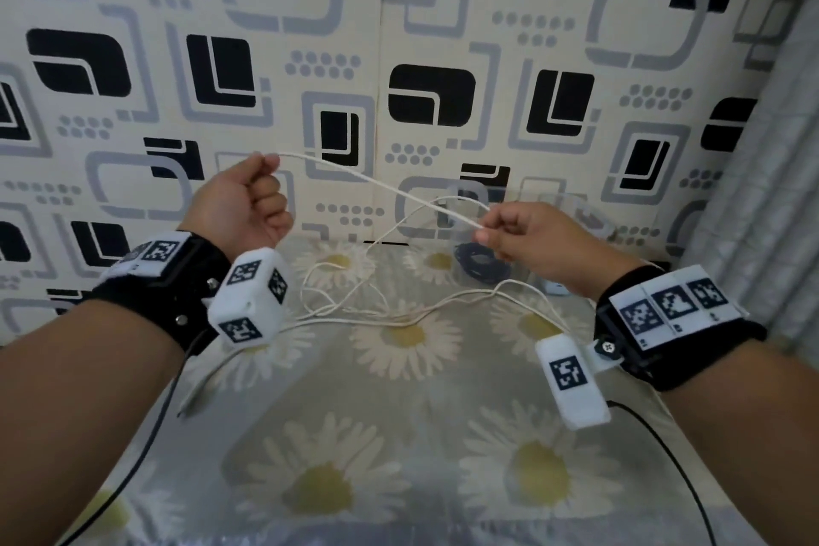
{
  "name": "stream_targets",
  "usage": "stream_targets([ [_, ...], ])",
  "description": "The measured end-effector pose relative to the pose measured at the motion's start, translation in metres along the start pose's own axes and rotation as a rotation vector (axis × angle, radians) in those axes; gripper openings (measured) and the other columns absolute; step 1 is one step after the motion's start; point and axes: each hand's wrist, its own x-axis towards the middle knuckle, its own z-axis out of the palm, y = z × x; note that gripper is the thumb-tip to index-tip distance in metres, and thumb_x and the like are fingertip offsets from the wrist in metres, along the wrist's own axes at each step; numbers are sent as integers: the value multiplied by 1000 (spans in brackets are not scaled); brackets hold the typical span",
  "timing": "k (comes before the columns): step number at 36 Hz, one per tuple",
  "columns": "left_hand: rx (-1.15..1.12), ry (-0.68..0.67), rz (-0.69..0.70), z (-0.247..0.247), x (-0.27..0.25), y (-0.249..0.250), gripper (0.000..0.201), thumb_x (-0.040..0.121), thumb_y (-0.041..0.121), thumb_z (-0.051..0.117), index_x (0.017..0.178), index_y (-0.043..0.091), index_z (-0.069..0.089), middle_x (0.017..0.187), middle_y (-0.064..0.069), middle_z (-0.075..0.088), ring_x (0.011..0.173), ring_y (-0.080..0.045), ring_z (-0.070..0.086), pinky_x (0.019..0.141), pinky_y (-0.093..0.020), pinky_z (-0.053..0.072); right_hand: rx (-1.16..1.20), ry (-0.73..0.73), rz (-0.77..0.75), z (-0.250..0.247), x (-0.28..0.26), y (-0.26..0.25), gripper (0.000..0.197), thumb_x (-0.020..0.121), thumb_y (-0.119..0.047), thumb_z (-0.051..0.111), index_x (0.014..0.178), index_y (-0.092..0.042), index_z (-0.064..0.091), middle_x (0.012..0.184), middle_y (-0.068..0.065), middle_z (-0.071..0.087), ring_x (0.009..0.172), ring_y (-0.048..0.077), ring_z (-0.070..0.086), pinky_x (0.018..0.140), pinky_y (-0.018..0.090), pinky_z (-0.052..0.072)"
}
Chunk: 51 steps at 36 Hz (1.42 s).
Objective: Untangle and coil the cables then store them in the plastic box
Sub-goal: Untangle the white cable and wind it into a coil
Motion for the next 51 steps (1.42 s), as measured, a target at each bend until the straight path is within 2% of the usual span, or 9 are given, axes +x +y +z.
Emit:
stream_targets([
  [4, -87, 180, 65, -11, 6, 7, 32, 103, 30, 32, 87, 21, 60, 43, 7, 21, 37, -8, 17, 41, -19, 19, -17, -115, 14, 11, -2, 6, 6, 91, -11, 62, 92, -17, 64, 76, 2, 69, 72, 16, 62, 81, 41, 52],
  [12, -95, 260, 49, -11, 6, -4, 17, 100, 17, 42, 101, 12, 59, 45, 9, 37, 37, -6, 34, 43, -17, 32, -257, -389, -89, 44, -12, -7, 13, 88, -14, 67, 97, -24, 70, 91, 2, 68, 80, 6, 59, 79, 19, 46],
  [16, -23, 121, 50, -7, -1, -17, 22, 101, 17, 46, 114, 9, 61, 94, 0, 75, 84, -10, 71, 71, -23, 54, -235, -464, -167, 57, -18, -20, 13, 88, -17, 68, 98, -23, 73, 86, -5, 60, 79, 6, 52, 79, 21, 45],
  [23, 260, -142, -33, 8, -19, -37, 36, 105, 12, 30, 136, 5, 46, 139, -8, 53, 130, -18, 49, 109, -32, 35, 130, -370, -206, 55, -20, -37, 16, 88, -11, 66, 91, -25, 73, 85, -2, 67, 78, 21, 58, 83, 36, 50],
  [28, 255, -162, -161, 32, -41, -46, 32, 97, 0, 49, 129, 1, 54, 122, 0, 61, 91, 11, 65, 80, -8, 48, 383, -213, -201, 57, -13, -46, 22, 91, -3, 58, 88, -21, 70, 67, -15, 60, 57, 4, 45, 58, 22, 43],
  [31, 441, -342, -107, 33, -47, -56, 50, 68, 16, 80, 112, -1, 64, 127, -9, 63, 104, -13, 68, 93, -24, 51, 548, -22, -138, 54, -3, -49, 20, 94, -6, 56, 89, -20, 69, 64, -8, 52, 48, 4, 36, 49, 20, 37],
  [37, 358, -422, -258, 31, -48, -61, 36, 103, 5, 28, 128, 1, 54, 98, -28, 68, 107, -35, 66, 105, -37, 43, 605, 309, -3, 38, 19, -47, 12, 96, -13, 57, 92, -14, 69, 67, -9, 62, 41, 1, 39, 43, 18, 33],
  [43, 236, -506, -269, 34, -37, -63, 43, 99, 13, 27, 120, -1, 61, 53, 3, 32, 47, -13, 39, 86, -31, 52, 459, 499, 194, 45, 36, -23, 11, 90, -31, 65, 84, -24, 72, 83, -1, 66, 62, 15, 50, 46, 25, 43],
  [51, -5, -445, -213, 33, -6, -57, 33, 95, 29, 42, 96, 7, 67, 50, 9, 26, 38, -4, 27, 53, -20, 47, 361, 428, 202, 61, 51, 2, 10, 91, -20, 63, 89, -10, 64, 68, -8, 56, 47, 2, 43, 51, 21, 35],
])
